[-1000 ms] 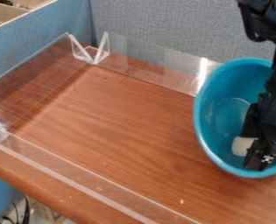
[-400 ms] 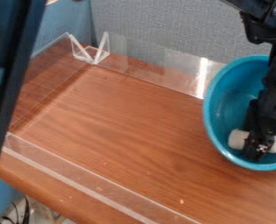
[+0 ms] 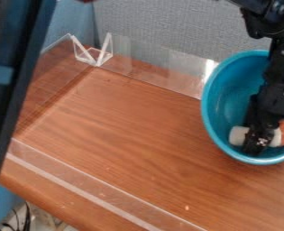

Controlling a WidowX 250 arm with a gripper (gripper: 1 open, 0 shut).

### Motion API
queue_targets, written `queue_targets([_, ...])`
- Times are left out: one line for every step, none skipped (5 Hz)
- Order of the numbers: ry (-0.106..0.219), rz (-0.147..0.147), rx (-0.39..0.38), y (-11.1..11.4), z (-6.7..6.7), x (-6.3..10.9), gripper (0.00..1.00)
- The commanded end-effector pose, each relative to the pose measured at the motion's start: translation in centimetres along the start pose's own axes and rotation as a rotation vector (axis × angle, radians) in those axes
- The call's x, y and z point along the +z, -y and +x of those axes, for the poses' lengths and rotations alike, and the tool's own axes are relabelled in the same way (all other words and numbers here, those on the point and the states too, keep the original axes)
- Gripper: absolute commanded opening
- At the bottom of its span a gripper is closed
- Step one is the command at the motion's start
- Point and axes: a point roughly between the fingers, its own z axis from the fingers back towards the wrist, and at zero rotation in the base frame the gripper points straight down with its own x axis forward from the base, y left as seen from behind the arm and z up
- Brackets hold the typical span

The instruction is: Put the mushroom in the blue bowl

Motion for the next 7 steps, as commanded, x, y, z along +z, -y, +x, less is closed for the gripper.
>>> queue_targets([0.038,0.055,0.031,-1.4,-0.8,2.8,0.00])
queue_targets([0.042,0.058,0.030,-1.8,-1.1,2.4,0.00])
queue_targets([0.046,0.058,0.026,-1.9,-1.5,2.0,0.00])
queue_targets([0.051,0.059,0.016,-1.3,-0.6,2.1,0.00])
queue_targets([0.055,0.061,0.006,-0.8,0.4,2.2,0.00])
queue_targets([0.058,0.061,0.057,-0.3,-0.3,2.4,0.00])
queue_targets([0.059,0.063,0.115,-0.4,-1.0,2.5,1.00])
